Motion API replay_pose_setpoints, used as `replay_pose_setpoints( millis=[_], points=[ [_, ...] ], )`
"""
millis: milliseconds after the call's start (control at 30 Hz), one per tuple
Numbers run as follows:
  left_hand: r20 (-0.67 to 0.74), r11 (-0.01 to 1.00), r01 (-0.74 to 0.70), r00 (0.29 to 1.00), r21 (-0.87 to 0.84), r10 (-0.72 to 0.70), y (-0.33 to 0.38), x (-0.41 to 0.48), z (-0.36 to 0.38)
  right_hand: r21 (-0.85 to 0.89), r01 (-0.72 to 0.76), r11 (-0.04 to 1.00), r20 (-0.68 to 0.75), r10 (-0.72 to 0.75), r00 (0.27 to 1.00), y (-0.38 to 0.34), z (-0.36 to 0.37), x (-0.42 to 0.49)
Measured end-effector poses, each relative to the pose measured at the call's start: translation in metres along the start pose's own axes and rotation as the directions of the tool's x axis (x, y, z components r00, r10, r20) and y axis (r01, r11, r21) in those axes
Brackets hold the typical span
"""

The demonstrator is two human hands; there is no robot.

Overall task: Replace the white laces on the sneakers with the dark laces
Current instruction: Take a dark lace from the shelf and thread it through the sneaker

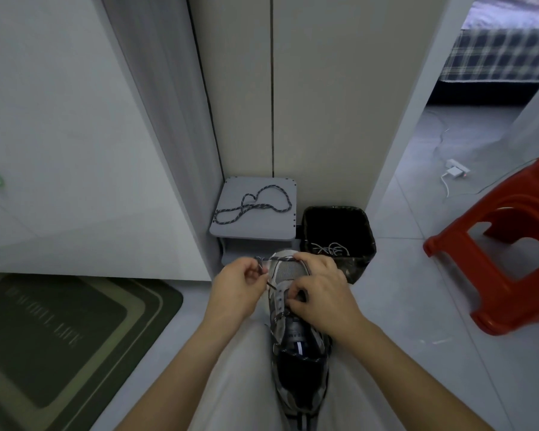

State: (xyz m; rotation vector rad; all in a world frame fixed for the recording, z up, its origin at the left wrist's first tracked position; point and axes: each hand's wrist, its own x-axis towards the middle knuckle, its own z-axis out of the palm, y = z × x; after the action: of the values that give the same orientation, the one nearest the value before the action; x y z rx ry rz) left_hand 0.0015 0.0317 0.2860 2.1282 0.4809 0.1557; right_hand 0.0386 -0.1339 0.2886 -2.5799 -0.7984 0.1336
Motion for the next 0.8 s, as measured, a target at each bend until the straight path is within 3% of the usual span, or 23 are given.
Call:
replay_pose_setpoints(
  millis=[167,800],
  points=[
    [0.041,0.989,-0.064,0.997,0.135,0.059,0.01,0.0,-0.001,-0.001,-0.001,1.0,-0.039,0.001,0.999,-0.002,0.002,-0.001],
    [0.118,0.996,-0.061,0.992,0.065,0.053,0.013,0.011,0.009,0.065,-0.033,0.997,-0.089,0.039,0.995,0.0,0.008,0.002]
  ],
)
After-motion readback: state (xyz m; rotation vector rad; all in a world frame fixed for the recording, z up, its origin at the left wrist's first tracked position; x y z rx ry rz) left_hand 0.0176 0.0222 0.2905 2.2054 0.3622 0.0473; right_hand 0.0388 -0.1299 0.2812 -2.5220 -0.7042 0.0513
